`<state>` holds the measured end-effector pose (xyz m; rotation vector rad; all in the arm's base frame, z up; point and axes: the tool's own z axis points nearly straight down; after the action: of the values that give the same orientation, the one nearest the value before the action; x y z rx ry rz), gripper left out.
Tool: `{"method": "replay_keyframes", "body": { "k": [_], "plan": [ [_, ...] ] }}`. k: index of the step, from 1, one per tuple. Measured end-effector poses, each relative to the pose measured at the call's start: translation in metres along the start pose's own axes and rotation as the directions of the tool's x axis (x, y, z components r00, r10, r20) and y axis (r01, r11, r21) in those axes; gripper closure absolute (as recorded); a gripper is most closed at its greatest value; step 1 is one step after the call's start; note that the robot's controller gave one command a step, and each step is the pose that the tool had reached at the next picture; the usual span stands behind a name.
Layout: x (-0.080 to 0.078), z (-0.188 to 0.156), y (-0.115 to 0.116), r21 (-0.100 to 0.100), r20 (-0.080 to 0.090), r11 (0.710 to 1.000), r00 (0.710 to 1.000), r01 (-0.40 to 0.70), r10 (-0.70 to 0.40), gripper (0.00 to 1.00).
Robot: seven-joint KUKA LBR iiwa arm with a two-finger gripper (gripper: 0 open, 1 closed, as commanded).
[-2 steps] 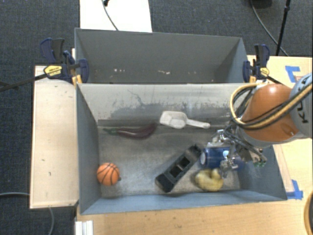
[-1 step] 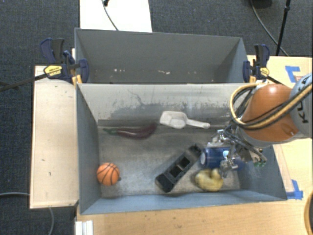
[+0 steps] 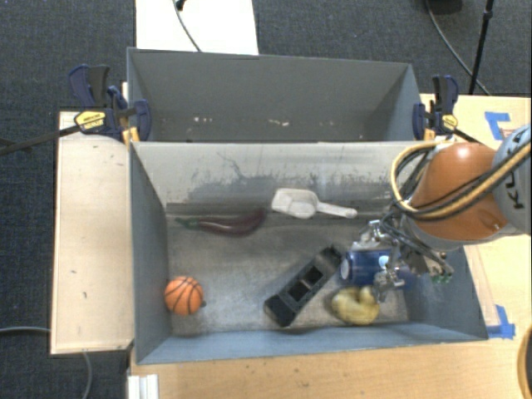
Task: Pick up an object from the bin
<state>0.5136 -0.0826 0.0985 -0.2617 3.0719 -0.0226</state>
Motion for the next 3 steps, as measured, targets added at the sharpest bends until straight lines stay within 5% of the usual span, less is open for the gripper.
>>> {"method": "replay_keyframes", "body": {
  "k": [3],
  "plan": [
    [0.0,0.0,0.0,0.0,0.0,1.0,1.0,0.0,0.0,1.0]
  ]
}}
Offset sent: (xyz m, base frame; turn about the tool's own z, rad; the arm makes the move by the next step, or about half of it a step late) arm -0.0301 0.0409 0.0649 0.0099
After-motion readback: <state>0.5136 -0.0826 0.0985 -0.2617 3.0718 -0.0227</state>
